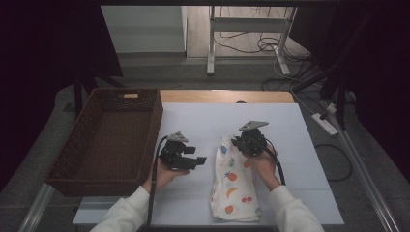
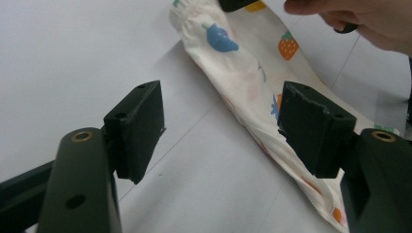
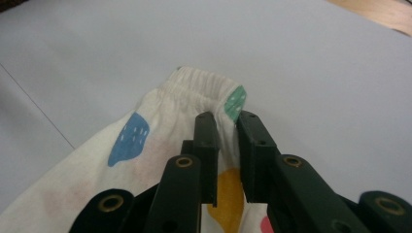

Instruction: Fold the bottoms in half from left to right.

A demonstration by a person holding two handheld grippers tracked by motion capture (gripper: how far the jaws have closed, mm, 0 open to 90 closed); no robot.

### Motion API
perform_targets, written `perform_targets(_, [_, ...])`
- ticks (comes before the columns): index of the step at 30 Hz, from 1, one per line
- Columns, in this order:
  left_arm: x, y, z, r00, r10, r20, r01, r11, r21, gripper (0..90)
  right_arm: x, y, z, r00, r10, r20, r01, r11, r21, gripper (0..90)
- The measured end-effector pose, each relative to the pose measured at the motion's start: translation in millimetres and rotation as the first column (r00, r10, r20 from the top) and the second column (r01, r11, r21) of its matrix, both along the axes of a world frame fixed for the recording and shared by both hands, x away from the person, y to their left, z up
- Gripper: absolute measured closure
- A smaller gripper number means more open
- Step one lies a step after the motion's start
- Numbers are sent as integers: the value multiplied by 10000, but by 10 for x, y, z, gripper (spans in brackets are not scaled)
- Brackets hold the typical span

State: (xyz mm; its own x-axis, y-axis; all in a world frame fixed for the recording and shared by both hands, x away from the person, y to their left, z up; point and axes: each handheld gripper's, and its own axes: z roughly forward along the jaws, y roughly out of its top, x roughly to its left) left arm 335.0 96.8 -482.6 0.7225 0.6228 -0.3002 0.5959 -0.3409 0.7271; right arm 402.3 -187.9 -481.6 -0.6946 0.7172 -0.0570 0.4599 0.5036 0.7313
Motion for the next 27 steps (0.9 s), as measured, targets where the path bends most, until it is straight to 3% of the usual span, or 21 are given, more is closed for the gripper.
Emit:
perform_targets(3, [-2, -2, 1, 10000, -8, 3, 8, 10000, 8, 323, -9, -54, 48, 9998, -148, 119, 147, 9999, 79, 790])
perform_targets(8, [-2, -10, 0, 10000, -23, 6, 23, 10000, 30, 323, 26, -141, 40, 9987, -461, -217, 459, 9989, -94, 789])
perform_targets(19, [-4, -14, -7, 10000, -54, -13, 54, 10000, 69, 323, 143, -312, -204, 9873, -1141, -1105, 1050, 9909, -848, 765])
perform_targets(24, [-4, -15, -13, 10000, -49, -22, 50, 9999, 89, 322, 149, -323, -231, 9854, -1370, -1014, 1274, 9872, -956, 620])
perform_targets(27, [-3, -10, -9, 10000, -36, -6, 36, 10000, 79, 322, 122, -341, -150, 9876, -1387, -734, 1348, 9893, -559, 574])
